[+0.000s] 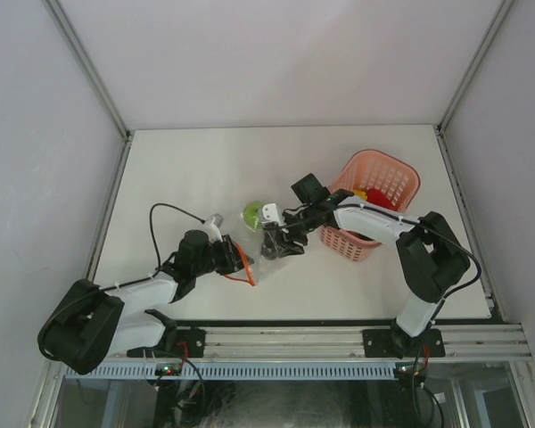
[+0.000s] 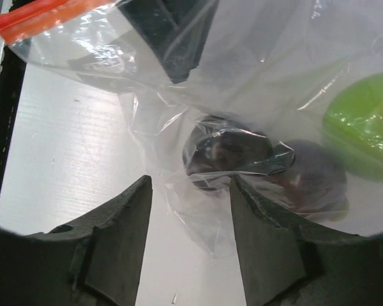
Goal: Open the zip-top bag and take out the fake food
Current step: Pick up the fake fruit from the zipper food storage bag.
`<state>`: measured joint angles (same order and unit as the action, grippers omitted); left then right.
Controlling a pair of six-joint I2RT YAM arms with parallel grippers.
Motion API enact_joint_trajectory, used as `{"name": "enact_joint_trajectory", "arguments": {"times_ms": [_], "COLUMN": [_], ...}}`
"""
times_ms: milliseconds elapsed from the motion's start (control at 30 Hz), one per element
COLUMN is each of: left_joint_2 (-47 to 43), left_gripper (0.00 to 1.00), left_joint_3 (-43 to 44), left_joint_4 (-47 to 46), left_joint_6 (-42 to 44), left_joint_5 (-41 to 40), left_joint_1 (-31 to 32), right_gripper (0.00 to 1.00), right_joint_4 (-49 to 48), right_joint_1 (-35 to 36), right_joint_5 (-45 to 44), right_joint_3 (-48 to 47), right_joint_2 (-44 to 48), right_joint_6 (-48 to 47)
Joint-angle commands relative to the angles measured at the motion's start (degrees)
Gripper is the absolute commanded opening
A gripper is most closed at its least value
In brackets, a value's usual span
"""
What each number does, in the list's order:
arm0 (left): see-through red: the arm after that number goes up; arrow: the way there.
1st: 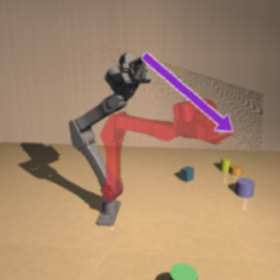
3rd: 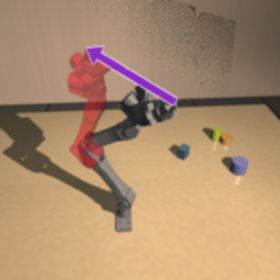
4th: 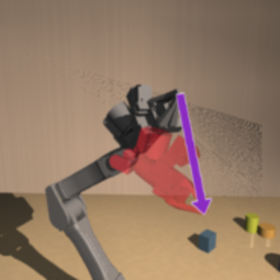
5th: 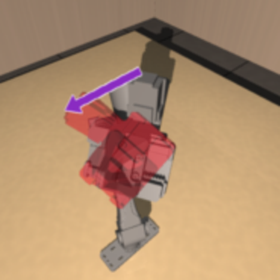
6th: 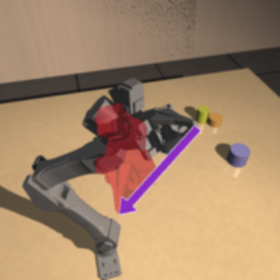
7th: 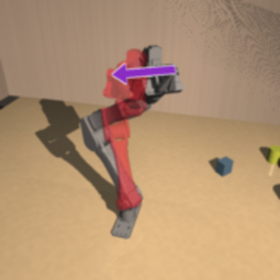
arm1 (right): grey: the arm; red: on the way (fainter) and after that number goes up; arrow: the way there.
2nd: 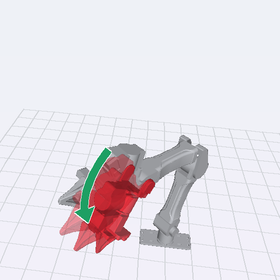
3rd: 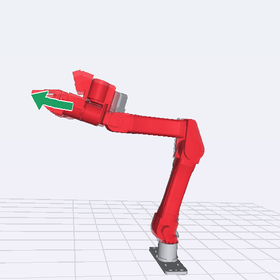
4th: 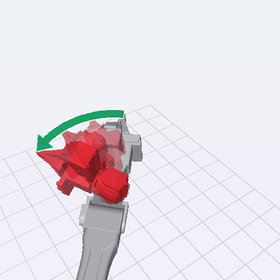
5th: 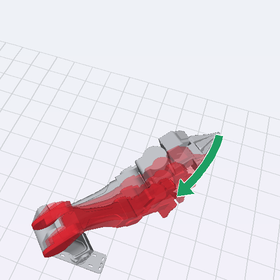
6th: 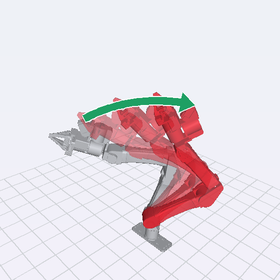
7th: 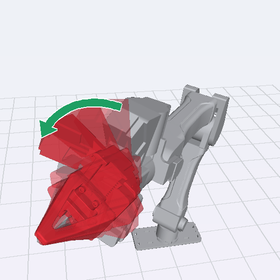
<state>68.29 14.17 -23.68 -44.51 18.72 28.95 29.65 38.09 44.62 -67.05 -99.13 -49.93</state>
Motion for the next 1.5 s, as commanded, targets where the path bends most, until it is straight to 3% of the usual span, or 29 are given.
{"name": "enact_joint_trajectory", "arguments": {"times_ms": [0, 100, 233, 367, 600, 767, 967, 1233, 1400, 1467], "left_joint_2": [-0.40, 0.46, 2.70, 5.50, 4.82, 2.87, 3.27, 3.69, 1.93, 0.71], "left_gripper": [0.26, 0.21, 0.24, 0.28, 0.31, 0.33, 0.33, 0.35, 0.40, 0.43], "left_joint_3": [2.60, 2.88, 4.09, 5.51, 4.95, 4.59, 4.55, 5.04, 4.42, 3.84], "left_joint_4": [1.99, 1.02, 1.14, 1.20, -0.09, -0.40, -0.64, 0.00, 0.36, 0.39], "left_joint_6": [3.24, 3.74, 4.26, 4.54, 5.75, 7.97, 8.13, 7.57, 6.70, 6.57], "left_joint_5": [-1.20, -0.50, -0.63, -3.04, -4.24, -3.98, -3.13, -3.82, -5.12, -5.48], "left_joint_1": [-0.30, -0.30, -0.30, -0.30, -0.30, -0.30, -0.30, -0.38, -0.64, -0.82], "right_gripper": [0.54, 0.59, 0.62, 0.63, 0.67, 0.76, 0.74, 0.52, 0.12, 0.03], "right_joint_4": [-0.91, -4.56, -8.83, -9.60, -9.36, -12.10, -12.78, -10.60, -9.25, -8.11], "right_joint_1": [2.09, 4.03, 4.26, 3.78, 0.13, 1.48, 2.76, 2.87, 3.66, 3.59], "right_joint_5": [-0.55, -7.99, -15.24, -15.56, -5.30, -7.20, -12.81, -9.20, -7.10, -6.10], "right_joint_3": [1.18, 2.71, 3.08, 3.67, 6.38, 4.90, 1.17, 0.83, 0.86, 0.86], "right_joint_2": [3.23, 2.81, 0.79, 0.96, 6.88, 3.86, -2.71, -5.55, -5.83, -5.73], "right_joint_6": [-4.64, -4.72, -4.03, -5.83, -12.74, -13.73, -12.30, -15.18, -17.55, -18.63]}}
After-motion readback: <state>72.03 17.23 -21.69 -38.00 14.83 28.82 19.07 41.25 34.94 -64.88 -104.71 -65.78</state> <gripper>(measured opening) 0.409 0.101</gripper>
